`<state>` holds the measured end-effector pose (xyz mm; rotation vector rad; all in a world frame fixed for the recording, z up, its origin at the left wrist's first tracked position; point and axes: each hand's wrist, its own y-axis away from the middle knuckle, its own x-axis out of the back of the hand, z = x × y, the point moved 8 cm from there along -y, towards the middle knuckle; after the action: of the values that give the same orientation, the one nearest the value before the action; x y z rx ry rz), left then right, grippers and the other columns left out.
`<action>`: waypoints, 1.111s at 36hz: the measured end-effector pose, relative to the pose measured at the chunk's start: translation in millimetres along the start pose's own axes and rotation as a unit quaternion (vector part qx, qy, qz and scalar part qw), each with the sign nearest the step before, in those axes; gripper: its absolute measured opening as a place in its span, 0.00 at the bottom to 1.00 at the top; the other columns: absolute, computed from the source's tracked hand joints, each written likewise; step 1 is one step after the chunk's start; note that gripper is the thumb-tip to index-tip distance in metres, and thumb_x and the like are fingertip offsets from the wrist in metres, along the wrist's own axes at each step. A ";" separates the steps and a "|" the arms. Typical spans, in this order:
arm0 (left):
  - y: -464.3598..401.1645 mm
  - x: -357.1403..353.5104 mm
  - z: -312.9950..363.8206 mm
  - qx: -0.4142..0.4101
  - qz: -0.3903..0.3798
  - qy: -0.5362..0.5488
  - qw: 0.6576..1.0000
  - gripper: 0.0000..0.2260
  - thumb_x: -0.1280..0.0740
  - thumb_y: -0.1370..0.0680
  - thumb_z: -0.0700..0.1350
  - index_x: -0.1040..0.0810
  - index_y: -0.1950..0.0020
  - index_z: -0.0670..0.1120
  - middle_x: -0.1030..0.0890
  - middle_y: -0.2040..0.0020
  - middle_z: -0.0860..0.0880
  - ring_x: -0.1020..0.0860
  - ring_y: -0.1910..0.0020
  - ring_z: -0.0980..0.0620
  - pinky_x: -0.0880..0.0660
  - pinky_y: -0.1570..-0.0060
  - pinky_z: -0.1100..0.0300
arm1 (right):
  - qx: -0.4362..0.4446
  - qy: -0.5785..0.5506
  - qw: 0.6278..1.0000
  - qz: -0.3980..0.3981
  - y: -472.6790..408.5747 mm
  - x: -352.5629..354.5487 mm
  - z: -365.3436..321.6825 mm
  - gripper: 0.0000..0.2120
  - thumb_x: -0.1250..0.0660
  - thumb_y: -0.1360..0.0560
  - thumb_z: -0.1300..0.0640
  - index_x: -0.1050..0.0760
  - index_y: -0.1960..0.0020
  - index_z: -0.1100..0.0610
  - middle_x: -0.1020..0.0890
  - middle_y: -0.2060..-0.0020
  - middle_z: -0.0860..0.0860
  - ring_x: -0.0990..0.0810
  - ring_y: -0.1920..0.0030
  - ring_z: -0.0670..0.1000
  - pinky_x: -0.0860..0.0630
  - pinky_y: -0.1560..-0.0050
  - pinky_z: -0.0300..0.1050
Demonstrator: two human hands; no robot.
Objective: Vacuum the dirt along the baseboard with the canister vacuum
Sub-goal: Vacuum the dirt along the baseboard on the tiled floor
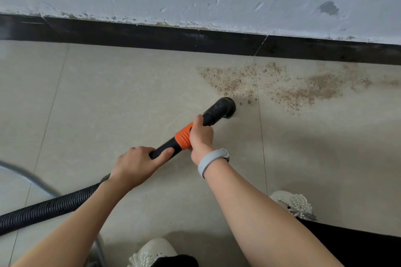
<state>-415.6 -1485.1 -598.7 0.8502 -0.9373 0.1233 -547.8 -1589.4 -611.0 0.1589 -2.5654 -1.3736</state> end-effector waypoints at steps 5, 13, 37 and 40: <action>-4.8 12.1 -15.4 0.030 0.033 0.020 0.999 0.29 0.44 0.23 0.67 0.23 0.62 0.42 0.19 0.69 0.47 0.20 0.66 0.47 0.25 0.59 0.56 | 0.009 0.039 0.999 -0.020 -0.3 -22.6 -11.4 0.25 0.46 0.18 0.45 0.34 0.31 0.63 0.24 0.38 0.60 0.23 0.40 0.61 0.26 0.38 0.54; -32.6 30.4 -17.2 0.074 0.060 0.079 0.992 0.32 0.47 0.29 0.73 0.24 0.66 0.44 0.20 0.74 0.49 0.21 0.70 0.48 0.27 0.63 0.58 | 0.040 0.095 0.993 -0.061 -15.3 -54.4 -56.8 0.24 0.47 0.18 0.46 0.33 0.31 0.63 0.24 0.37 0.59 0.24 0.39 0.61 0.27 0.38 0.54; -49.6 16.8 42.0 0.062 0.035 0.119 0.990 0.27 0.46 0.24 0.68 0.24 0.63 0.47 0.21 0.73 0.50 0.21 0.73 0.51 0.32 0.67 0.61 | 0.057 0.158 0.983 -0.079 -30.1 -23.6 -95.7 0.23 0.49 0.18 0.46 0.34 0.33 0.62 0.24 0.40 0.60 0.23 0.42 0.61 0.25 0.38 0.58; -36.9 5.5 38.9 0.065 0.033 0.129 0.989 0.26 0.45 0.24 0.68 0.25 0.64 0.47 0.21 0.73 0.51 0.22 0.73 0.51 0.31 0.67 0.60 | 0.056 0.154 0.983 -0.084 -26.8 -19.1 -82.8 0.22 0.48 0.19 0.46 0.33 0.36 0.61 0.23 0.42 0.59 0.22 0.43 0.61 0.25 0.39 0.58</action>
<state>-421.6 -1538.3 -604.5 0.8996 -0.7203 0.3469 -509.0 -1667.3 -591.7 0.5714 -2.4102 -1.1516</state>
